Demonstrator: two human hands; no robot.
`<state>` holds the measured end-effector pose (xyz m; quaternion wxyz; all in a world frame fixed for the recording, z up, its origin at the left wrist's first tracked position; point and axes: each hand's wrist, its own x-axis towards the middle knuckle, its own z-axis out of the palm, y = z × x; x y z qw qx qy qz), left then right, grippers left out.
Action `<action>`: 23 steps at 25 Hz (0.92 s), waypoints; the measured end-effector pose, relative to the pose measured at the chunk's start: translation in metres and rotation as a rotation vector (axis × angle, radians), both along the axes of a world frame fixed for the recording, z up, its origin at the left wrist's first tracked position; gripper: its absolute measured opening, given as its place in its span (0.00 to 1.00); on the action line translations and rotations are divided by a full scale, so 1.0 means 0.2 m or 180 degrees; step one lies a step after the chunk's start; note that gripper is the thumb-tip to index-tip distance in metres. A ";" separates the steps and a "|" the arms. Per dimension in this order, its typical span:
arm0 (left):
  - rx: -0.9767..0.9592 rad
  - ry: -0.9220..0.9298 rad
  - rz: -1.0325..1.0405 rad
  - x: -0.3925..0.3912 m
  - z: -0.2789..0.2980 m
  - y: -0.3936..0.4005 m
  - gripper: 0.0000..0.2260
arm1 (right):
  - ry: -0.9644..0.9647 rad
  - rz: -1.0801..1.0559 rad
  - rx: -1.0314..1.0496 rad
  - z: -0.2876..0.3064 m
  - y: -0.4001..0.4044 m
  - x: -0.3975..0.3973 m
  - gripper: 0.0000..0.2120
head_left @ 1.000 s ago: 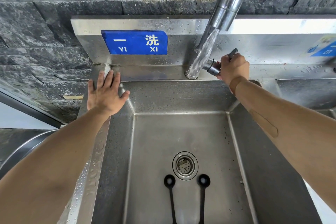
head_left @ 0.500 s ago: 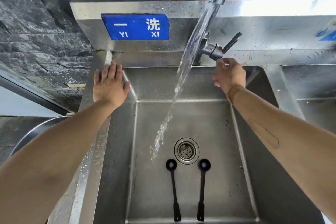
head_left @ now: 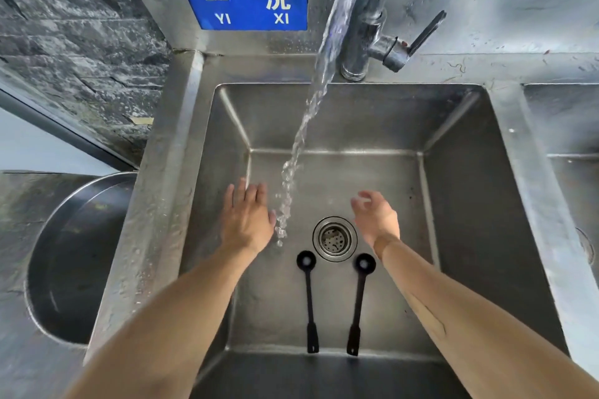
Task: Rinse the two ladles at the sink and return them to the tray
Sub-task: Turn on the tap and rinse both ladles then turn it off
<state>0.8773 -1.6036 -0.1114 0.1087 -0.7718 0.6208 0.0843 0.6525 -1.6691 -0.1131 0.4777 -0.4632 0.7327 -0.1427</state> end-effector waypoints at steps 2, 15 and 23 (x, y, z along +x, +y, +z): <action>0.0308 0.0286 0.0353 -0.10 -0.14 0.15 0.29 | 0.0134 0.0221 0.0187 -0.11 0.11 -0.01 0.19; 0.1493 0.2109 0.1896 -0.46 -0.58 0.56 0.09 | -0.0259 0.0557 0.1495 -0.60 0.63 0.11 0.16; 0.1402 0.2452 0.1781 -0.51 -0.56 0.54 0.09 | -0.0338 0.0319 0.1468 -0.57 0.64 0.12 0.11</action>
